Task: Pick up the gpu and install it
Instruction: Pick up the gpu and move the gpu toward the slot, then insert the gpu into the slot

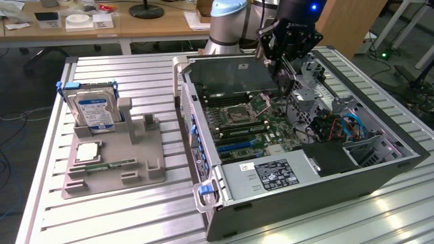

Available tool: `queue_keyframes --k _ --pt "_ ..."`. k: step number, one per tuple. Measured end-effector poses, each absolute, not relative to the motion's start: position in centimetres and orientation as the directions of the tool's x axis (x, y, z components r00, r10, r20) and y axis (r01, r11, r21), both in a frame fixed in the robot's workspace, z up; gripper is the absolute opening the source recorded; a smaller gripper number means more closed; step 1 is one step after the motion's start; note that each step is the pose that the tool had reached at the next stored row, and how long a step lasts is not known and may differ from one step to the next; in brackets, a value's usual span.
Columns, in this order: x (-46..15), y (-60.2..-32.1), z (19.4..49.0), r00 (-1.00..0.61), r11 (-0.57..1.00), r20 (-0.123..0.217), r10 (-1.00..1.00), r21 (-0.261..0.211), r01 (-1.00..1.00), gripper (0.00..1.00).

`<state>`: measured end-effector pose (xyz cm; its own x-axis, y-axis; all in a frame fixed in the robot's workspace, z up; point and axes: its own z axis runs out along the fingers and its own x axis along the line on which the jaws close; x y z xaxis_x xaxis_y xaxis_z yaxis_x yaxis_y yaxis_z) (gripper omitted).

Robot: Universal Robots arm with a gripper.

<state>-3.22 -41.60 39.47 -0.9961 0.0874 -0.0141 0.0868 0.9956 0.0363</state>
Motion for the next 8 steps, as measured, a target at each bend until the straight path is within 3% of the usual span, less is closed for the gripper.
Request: queue_keyframes --k 8 --pt "-3.22 -41.60 39.48 -0.996 0.996 -0.014 0.087 0.036 0.087 0.28"
